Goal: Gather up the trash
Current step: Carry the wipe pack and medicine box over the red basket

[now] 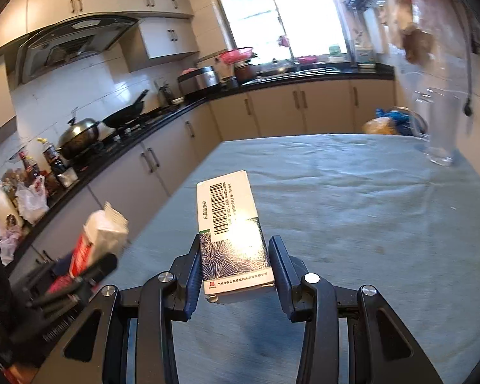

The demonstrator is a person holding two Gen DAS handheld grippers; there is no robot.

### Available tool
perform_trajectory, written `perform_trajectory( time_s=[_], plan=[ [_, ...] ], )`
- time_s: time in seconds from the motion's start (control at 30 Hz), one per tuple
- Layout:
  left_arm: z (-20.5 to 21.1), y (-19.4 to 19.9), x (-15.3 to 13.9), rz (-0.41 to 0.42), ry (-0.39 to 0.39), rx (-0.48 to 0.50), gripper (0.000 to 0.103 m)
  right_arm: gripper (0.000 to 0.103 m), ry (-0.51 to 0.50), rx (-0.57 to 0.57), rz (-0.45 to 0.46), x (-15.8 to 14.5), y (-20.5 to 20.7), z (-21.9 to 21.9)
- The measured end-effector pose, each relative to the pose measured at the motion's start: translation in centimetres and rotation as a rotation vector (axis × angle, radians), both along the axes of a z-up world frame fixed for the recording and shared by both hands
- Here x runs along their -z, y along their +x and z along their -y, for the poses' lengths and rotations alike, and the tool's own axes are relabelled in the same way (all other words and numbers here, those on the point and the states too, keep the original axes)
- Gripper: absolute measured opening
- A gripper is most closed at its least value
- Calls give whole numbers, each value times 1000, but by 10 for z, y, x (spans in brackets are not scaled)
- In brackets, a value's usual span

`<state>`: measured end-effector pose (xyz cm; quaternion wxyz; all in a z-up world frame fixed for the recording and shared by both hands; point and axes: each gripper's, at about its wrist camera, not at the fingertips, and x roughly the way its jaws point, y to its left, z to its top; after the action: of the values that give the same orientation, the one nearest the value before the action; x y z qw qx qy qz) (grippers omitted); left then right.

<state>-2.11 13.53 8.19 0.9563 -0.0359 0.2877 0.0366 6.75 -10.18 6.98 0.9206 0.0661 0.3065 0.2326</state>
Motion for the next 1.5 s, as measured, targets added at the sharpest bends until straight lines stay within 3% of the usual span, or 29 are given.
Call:
perform_trajectory(
  time_s=[0.23, 0.53, 1.5],
  plan=[
    [-55, -18, 2, -1, -25, -93, 59, 43, -14, -100, -17, 3, -3, -68],
    [-113, -41, 9, -5, -54, -201, 59, 43, -19, -165, -35, 15, -7, -117],
    [-190, -69, 30, -31, -86, -359, 59, 43, -91, -356, -53, 29, -35, -223]
  ],
)
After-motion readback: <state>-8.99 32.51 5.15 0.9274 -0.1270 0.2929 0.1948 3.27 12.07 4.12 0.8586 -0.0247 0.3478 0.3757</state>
